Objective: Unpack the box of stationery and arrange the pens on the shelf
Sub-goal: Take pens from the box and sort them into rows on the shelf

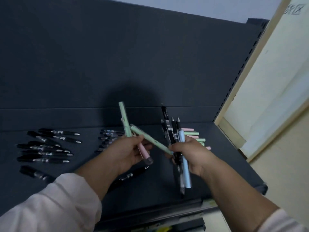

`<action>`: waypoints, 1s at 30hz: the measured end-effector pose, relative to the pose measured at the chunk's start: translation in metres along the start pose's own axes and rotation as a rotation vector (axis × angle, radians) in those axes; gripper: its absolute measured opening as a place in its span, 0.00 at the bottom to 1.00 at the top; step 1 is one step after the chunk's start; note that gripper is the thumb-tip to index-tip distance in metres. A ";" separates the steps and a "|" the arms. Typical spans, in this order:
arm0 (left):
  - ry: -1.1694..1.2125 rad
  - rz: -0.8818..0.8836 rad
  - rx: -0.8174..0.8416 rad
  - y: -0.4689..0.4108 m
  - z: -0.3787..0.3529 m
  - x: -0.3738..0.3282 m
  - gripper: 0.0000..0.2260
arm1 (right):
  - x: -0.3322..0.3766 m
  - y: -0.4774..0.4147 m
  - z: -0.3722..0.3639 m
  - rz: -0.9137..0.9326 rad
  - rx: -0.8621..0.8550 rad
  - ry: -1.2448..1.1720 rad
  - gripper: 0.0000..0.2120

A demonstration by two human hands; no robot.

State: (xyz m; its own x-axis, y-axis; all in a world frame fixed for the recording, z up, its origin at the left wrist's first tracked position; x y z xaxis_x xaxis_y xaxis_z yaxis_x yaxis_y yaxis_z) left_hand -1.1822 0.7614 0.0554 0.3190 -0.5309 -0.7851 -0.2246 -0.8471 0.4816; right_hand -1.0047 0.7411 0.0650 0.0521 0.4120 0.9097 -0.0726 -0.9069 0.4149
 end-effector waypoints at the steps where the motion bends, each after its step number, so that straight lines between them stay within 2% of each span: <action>1: -0.066 0.012 -0.005 0.001 -0.001 0.003 0.09 | 0.000 0.000 0.009 0.009 -0.022 0.019 0.07; 6: -0.175 0.067 -0.026 0.004 -0.001 0.015 0.09 | 0.002 -0.001 0.058 0.014 -0.062 0.169 0.12; 9: -0.221 0.078 0.001 0.006 -0.008 0.015 0.10 | 0.007 0.000 0.081 0.020 -0.077 0.278 0.08; 12: -0.356 0.007 -0.017 0.001 -0.021 0.011 0.12 | 0.012 -0.005 0.098 0.017 -0.064 0.327 0.07; 18: -0.860 -0.236 -0.070 -0.016 -0.064 0.013 0.05 | 0.025 -0.024 0.128 0.063 -0.065 0.414 0.07; 23: -1.567 -0.402 -0.167 -0.033 -0.092 0.018 0.02 | 0.031 -0.039 0.157 0.084 -0.079 0.360 0.08; 27: -1.847 -0.461 -0.185 -0.042 -0.119 0.031 0.17 | 0.039 -0.047 0.170 0.134 -0.062 0.390 0.04; 30: -1.978 -0.511 -0.198 -0.053 -0.136 0.038 0.20 | 0.043 -0.051 0.172 0.181 0.006 0.425 0.06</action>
State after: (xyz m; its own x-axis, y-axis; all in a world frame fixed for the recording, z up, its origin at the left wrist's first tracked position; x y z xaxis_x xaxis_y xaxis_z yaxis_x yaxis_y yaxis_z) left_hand -1.0334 0.7833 0.0527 -0.9431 0.3306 -0.0338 -0.3320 -0.9421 0.0475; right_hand -0.8272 0.7903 0.0804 -0.3742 0.2450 0.8944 -0.0374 -0.9677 0.2494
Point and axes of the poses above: each hand's wrist, its own y-axis away from the middle knuckle, its own z-axis out of the back of the hand, x = y × z, the point moved 5 cm from there along -y, towards the middle knuckle, and after that the axes turned 2 degrees about -y, right-handed, at the moved point
